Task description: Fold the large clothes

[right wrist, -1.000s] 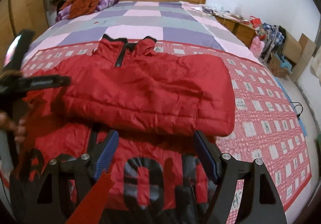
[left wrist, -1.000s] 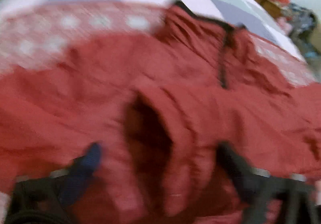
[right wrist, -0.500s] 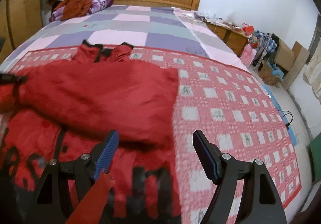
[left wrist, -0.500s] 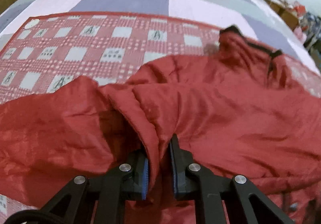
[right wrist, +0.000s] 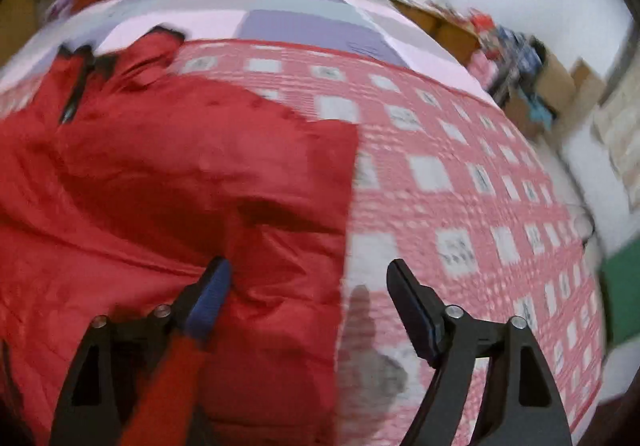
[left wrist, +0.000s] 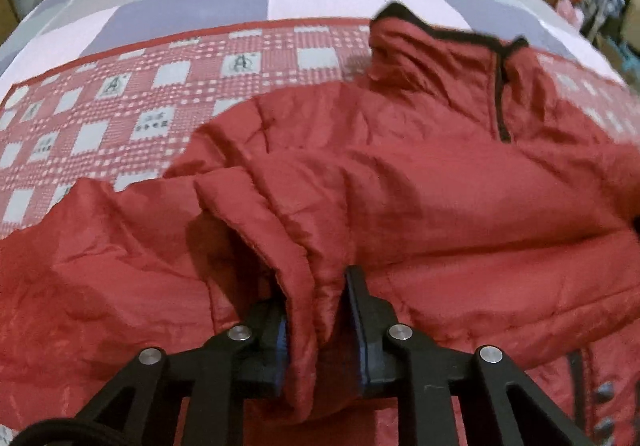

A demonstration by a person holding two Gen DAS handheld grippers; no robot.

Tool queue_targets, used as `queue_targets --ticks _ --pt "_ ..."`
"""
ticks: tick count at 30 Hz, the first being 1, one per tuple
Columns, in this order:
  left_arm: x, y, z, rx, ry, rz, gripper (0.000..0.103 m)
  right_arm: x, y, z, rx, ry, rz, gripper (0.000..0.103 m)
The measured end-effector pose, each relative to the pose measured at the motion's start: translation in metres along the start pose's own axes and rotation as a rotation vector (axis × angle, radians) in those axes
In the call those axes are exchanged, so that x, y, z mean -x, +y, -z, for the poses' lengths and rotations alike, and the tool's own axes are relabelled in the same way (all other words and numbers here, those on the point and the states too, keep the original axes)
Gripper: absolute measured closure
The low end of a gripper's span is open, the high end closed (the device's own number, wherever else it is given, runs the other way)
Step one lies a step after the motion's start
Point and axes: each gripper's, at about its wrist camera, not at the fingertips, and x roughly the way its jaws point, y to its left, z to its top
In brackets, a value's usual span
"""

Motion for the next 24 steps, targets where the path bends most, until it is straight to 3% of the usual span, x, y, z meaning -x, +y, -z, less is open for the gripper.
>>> queue_targets --ticks 4,9,12,13,14,16,19,21,24 --pt "0.003 0.012 0.004 0.065 -0.023 0.041 0.078 0.02 0.016 -0.006 0.096 -0.057 0.068 0.022" --pt "0.004 0.016 0.008 0.064 -0.04 0.056 0.072 0.064 0.055 -0.024 0.081 -0.237 -0.091 0.021" --pt "0.007 0.021 0.008 0.071 -0.041 0.057 0.064 0.043 0.094 -0.033 0.165 -0.156 -0.196 0.022" --pt "0.009 0.023 0.009 0.074 -0.044 0.067 0.056 0.032 0.099 -0.034 0.19 -0.122 -0.188 0.022" --pt "0.011 0.026 0.012 0.074 -0.046 0.077 0.05 0.012 0.095 -0.033 0.207 -0.073 -0.119 0.022" --pt "0.013 0.03 0.02 0.063 -0.049 0.107 0.034 -0.006 0.061 -0.032 0.082 -0.039 -0.162 0.02" --pt "0.016 0.034 0.034 0.07 -0.053 0.128 0.034 -0.012 0.029 -0.026 0.027 -0.029 -0.1 0.019" --pt "0.02 0.036 0.039 0.107 -0.061 0.133 0.034 -0.012 0.019 -0.023 0.007 -0.025 -0.129 0.019" --pt "0.029 0.037 0.044 0.124 -0.073 0.119 0.034 -0.003 0.023 -0.02 0.075 -0.041 -0.123 0.019"
